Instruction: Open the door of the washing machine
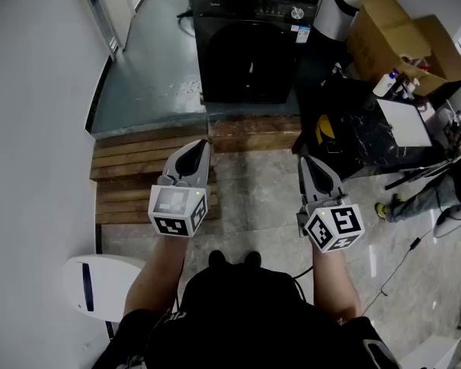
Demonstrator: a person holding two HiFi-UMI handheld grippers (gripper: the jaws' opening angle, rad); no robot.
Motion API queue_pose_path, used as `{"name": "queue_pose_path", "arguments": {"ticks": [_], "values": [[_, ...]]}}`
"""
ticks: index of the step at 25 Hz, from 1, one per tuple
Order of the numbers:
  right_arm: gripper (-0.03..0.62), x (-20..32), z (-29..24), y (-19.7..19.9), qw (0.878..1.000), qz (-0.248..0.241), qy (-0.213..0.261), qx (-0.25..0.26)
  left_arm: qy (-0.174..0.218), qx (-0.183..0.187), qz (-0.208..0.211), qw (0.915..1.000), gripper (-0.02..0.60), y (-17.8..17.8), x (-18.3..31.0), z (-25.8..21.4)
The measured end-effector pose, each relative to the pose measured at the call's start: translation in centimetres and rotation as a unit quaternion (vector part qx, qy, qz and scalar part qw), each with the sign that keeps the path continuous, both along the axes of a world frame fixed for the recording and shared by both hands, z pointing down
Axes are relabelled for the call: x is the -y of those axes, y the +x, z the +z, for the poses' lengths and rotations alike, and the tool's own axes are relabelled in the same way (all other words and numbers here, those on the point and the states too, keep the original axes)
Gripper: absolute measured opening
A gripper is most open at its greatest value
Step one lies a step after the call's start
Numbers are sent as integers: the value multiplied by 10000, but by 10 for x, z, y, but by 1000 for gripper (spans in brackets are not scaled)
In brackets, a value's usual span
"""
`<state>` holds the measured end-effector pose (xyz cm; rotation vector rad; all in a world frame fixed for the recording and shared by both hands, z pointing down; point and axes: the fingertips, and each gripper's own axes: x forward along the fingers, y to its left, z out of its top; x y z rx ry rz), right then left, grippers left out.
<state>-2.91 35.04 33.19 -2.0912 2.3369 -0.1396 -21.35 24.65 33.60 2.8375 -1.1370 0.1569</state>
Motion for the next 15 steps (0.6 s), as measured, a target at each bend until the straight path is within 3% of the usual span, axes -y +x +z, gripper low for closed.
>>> {"name": "queue_pose_path", "arguments": {"ticks": [5, 10, 15], "values": [[-9, 0, -4, 11, 10000, -18, 37, -42, 21, 23, -72, 10000, 8, 7, 2, -3], [-9, 5, -10, 29, 9997, 38, 125, -203, 128, 181, 303, 9993, 8, 34, 9, -6], [-8, -3, -14, 42, 9997, -63, 224, -79, 168, 75, 72, 9998, 6, 45, 6, -19]]}}
